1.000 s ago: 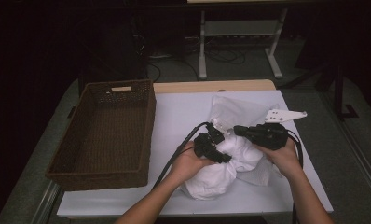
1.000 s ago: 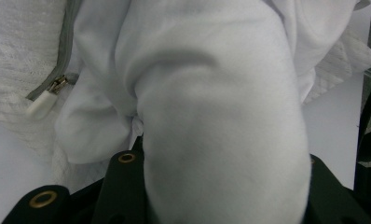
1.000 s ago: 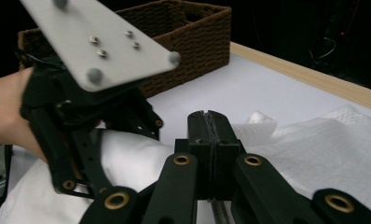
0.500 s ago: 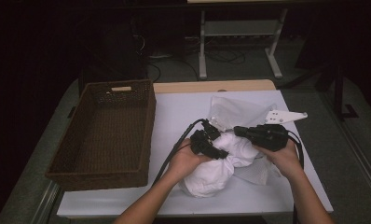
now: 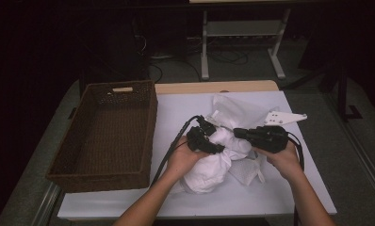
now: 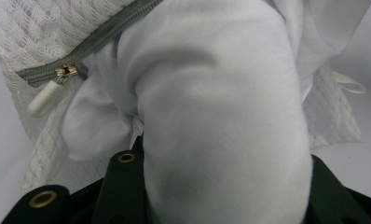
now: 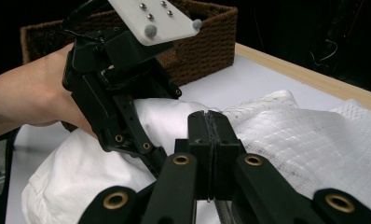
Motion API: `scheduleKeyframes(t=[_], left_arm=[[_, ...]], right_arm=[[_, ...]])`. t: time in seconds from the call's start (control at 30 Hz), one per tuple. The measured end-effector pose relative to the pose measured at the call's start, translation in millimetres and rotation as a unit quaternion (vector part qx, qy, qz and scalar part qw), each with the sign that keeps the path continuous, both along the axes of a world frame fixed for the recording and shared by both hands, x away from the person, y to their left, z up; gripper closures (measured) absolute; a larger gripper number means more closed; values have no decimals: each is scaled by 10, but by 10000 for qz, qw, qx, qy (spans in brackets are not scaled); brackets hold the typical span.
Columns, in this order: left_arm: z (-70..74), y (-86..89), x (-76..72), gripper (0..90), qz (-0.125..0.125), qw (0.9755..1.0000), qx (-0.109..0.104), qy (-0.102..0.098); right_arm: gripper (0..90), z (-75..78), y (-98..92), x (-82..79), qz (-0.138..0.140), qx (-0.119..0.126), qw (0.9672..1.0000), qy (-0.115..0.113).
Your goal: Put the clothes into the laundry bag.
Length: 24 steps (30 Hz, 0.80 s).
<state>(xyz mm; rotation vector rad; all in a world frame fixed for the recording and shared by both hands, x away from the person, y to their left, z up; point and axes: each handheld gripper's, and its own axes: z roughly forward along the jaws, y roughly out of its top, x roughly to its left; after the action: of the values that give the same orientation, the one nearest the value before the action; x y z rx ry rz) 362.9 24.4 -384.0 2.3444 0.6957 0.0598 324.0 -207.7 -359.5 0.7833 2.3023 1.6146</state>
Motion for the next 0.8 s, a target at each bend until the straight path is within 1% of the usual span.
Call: scheduleKeyframes(t=[0.1,0.17,0.23,0.27,0.33,0.4,0.47,0.53,0.6,0.67,0.73,0.8], left_arm=[[-32,-14,7,573,41,10000,16,-8],[-45,-11,13,572,96,9999,38,-15],[-51,1,26,571,126,9999,22,-3],[-55,3,28,571,132,9999,21,2],[-70,-1,26,570,142,9999,32,11],[-87,-4,28,569,147,9999,68,9],[-101,-1,35,569,164,9998,91,19],[-111,3,44,569,185,9998,92,33],[-122,-2,49,568,218,9997,105,28],[-140,-18,52,568,235,9996,138,21],[-161,-38,52,568,231,9995,192,6],[-195,-61,54,568,248,9994,222,-2]], right_arm=[[860,-31,3,16,-49,-34,10000,10],[786,-39,-15,21,-116,-29,9999,-1],[738,-37,-63,22,-161,-73,9998,-18],[723,-33,-100,14,-251,-129,9996,-63],[711,-34,-163,-5,-345,-163,9993,-44],[706,-52,-244,-53,-433,-176,9989,-3],[701,-82,-325,-132,-524,-285,9982,0],[695,-115,-411,-218,-593,-317,9977,93],[694,-174,-479,-311,-625,-382,9972,161],[689,-268,-535,-396,-670,-476,9963,260],[686,-361,-565,-434,-699,-545,9954,364],[679,-425,-567,-433,-712,-627,9946,426]])
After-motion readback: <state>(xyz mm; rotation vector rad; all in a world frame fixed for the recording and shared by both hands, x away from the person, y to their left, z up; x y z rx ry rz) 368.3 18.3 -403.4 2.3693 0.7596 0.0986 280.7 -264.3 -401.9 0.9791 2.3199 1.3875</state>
